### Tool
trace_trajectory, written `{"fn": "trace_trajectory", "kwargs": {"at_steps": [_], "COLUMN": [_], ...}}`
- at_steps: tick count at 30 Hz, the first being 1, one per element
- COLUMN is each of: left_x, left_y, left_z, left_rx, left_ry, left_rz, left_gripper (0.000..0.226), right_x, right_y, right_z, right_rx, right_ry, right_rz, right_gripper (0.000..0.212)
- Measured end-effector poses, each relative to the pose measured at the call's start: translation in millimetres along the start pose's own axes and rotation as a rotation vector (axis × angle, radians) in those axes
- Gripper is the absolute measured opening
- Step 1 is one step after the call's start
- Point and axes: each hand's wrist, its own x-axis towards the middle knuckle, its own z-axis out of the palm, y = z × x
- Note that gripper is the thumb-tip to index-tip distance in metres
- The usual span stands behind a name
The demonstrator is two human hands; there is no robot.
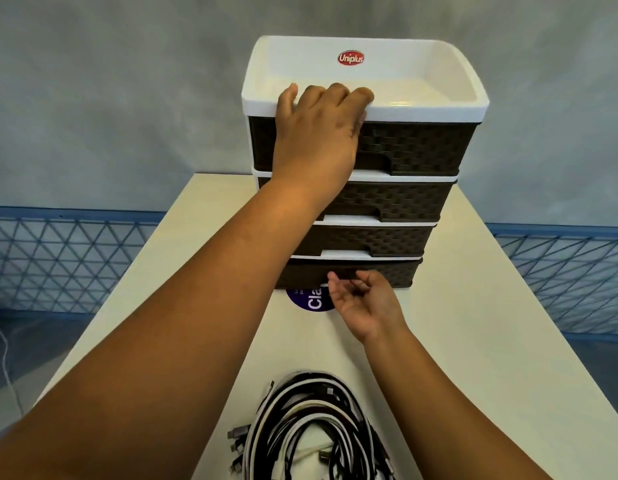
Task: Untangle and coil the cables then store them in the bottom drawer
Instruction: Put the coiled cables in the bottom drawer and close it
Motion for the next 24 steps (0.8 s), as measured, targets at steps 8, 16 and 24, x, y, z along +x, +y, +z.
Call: {"fn": "trace_trajectory", "kwargs": {"at_steps": [8,16,24], "left_x": [1.3,1.6,-4.0], "left_y": [-0.4,0.4,-1.1], "left_z": [3.0,1.3,-5.1], "left_rx": [0.000,0.009,0.020], "left_ry": [0.023,0.004,-0.083], "left_rz": [-0.011,-0.008,0.033], "left_gripper": [0.033,0.033,0.040], "right_x": [-12.6,-47.7,-69.4], "right_y": [15.7,24.0,25.0], "right_z": [-3.2,-22.4,-31.6], "right_rx": [-0.094,-0.077,-0.080], "right_ry": [0.009,0.034,0.033], "right_rz": [-0.029,0.030,0.054], "right_gripper": [0.024,0.017,0.028]}}
